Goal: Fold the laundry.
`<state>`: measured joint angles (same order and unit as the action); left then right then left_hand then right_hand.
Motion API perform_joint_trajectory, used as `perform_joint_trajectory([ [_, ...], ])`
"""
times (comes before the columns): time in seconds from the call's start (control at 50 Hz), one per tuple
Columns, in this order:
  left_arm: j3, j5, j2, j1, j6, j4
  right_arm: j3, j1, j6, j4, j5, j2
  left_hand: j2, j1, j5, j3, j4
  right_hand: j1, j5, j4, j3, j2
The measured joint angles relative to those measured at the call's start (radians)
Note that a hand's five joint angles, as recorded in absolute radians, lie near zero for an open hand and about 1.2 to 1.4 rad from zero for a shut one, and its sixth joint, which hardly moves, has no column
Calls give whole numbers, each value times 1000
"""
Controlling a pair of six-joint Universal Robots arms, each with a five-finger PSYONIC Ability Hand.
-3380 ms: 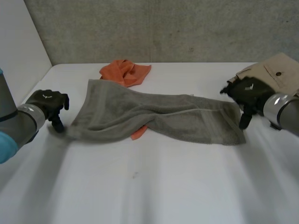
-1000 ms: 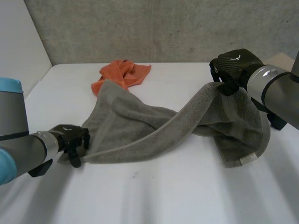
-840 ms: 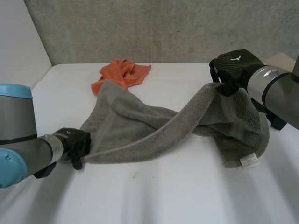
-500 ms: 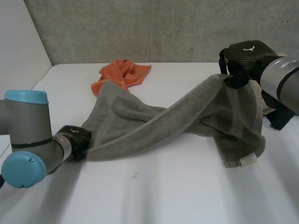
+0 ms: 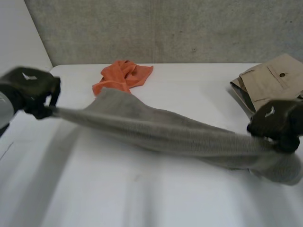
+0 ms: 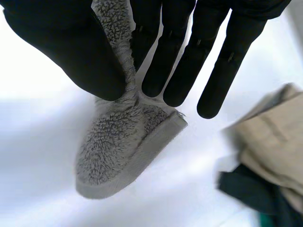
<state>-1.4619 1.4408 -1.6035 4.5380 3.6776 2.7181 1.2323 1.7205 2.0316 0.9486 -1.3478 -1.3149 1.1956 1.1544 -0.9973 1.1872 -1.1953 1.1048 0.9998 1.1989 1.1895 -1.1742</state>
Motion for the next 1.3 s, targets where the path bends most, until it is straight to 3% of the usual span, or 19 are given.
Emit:
perform_joint_trajectory([
  [0.18,201,143,-388,-69,102,-25,-31,51,-43,-153,-112,216,0,0,0,0,0,0,18,0,0,0],
  [0.32,516,135,-547,-117,66,20,-263,103,89,-439,-183,308,1,0,0,1,0,0,25,0,0,0],
  [0.42,746,140,-559,-135,7,177,-404,116,219,-690,-209,306,2,0,0,1,0,0,25,0,0,0],
  [0.48,874,182,-544,-138,-34,383,-467,118,333,-968,-228,278,2,0,0,1,-1,0,25,0,0,0],
  [0.58,924,209,-524,-136,-52,593,-456,122,406,-1225,-236,245,2,0,0,1,-1,0,25,0,0,0],
  [0.66,900,211,-520,-127,-47,641,-420,133,422,-1318,-233,236,2,0,0,1,-1,0,25,0,0,0],
  [0.94,508,178,-531,-66,1,604,-168,172,415,-1125,-181,310,2,0,0,1,-1,0,25,0,0,0],
  [1.14,137,86,-496,-63,168,582,60,174,365,-1038,-169,351,2,0,0,1,-1,0,25,0,0,0],
  [1.3,-120,89,-301,-52,273,377,189,130,256,-730,-149,210,2,0,0,1,-1,0,25,1,0,0],
])
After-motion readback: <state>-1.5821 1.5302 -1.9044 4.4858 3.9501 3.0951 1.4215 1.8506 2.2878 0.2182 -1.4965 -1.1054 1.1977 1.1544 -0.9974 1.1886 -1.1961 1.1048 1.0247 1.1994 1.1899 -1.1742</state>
